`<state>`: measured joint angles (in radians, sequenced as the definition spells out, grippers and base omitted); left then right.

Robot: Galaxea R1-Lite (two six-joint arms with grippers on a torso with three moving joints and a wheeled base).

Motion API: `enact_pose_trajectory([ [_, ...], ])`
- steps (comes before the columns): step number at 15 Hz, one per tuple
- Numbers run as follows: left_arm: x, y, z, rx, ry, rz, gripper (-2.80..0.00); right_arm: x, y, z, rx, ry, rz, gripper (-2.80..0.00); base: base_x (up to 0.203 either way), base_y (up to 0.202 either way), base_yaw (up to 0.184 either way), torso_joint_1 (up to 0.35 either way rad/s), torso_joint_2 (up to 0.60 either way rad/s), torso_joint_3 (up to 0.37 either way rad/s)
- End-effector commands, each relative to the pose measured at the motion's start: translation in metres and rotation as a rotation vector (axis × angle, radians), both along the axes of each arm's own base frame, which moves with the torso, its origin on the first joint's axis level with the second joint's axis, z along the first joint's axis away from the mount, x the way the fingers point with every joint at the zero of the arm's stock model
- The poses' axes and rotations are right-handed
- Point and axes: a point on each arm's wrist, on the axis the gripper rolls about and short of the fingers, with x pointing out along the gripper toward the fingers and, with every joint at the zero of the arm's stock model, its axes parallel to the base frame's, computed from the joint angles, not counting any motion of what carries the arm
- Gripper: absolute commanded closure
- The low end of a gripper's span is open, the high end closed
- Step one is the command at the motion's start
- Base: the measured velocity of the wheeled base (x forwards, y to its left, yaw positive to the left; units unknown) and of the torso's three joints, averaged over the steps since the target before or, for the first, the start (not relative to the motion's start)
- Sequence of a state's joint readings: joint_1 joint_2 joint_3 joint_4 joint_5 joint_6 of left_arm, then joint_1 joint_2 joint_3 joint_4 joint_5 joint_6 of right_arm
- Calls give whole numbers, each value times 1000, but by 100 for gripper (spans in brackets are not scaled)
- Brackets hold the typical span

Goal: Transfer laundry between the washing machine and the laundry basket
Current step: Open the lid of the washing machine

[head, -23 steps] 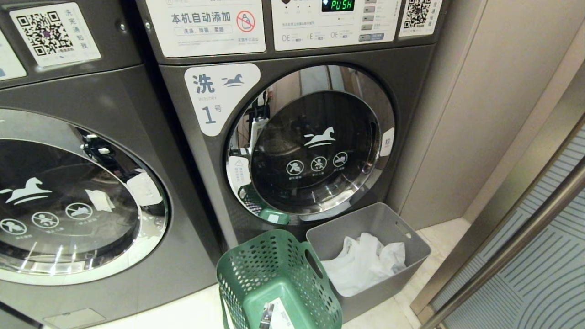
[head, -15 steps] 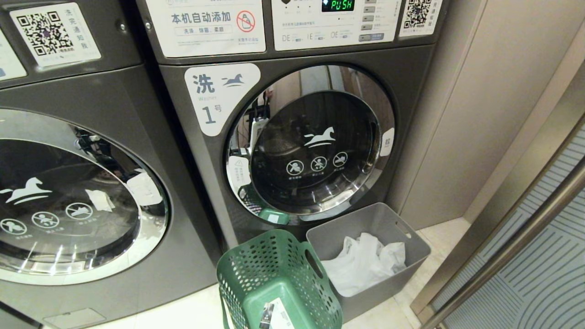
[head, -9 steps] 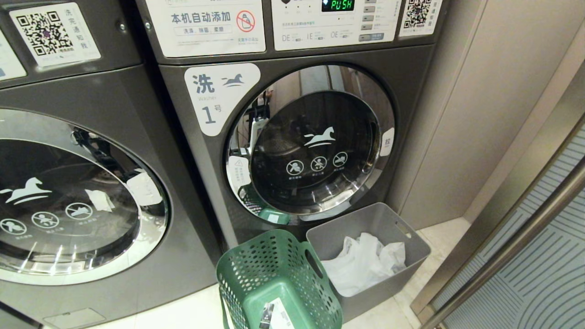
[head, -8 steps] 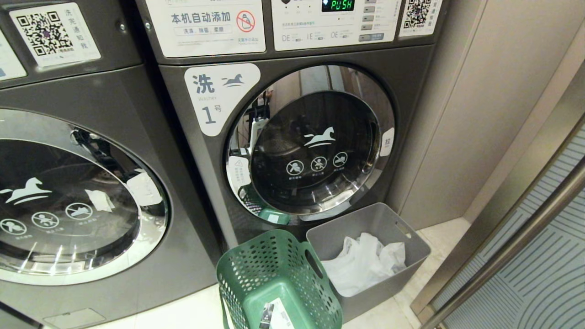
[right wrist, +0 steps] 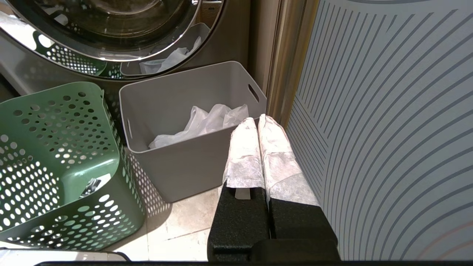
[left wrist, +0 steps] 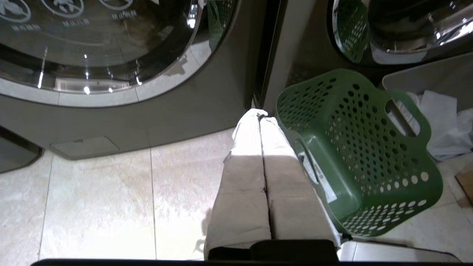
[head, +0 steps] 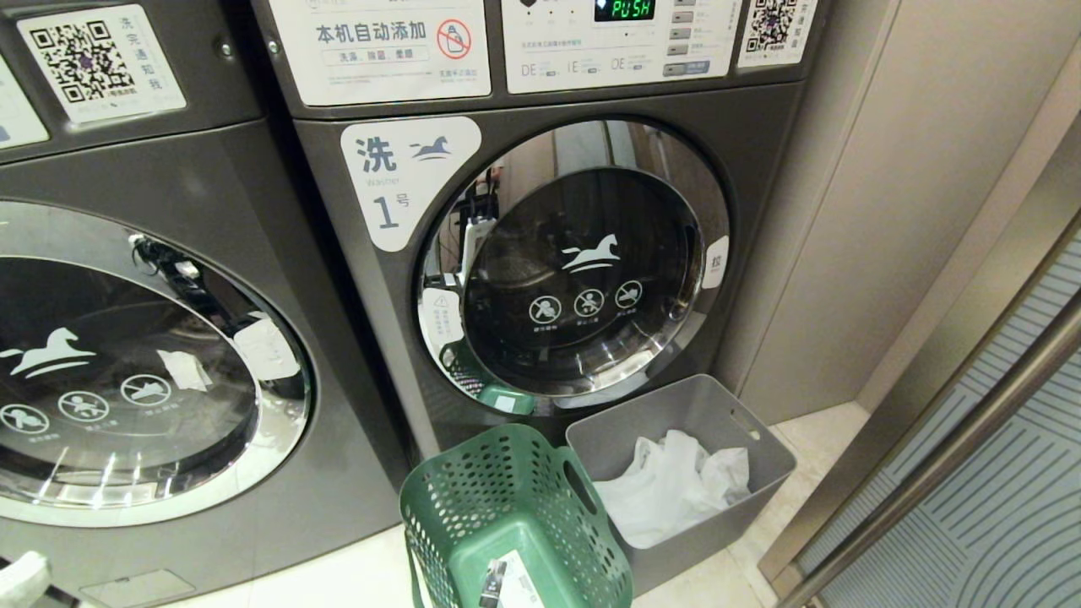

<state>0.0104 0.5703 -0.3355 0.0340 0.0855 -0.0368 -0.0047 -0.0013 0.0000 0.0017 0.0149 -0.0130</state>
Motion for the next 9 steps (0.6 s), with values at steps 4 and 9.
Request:
enact_pose_trajectory([
  [4,20,0,-11,-25,135,12,0,0,0,0,-1,1,1,0,0,0,0,0,0,0],
  [9,59,1,-12,-64,188,23,0,0,0,0,-1,1,1,0,0,0,0,0,0,0],
])
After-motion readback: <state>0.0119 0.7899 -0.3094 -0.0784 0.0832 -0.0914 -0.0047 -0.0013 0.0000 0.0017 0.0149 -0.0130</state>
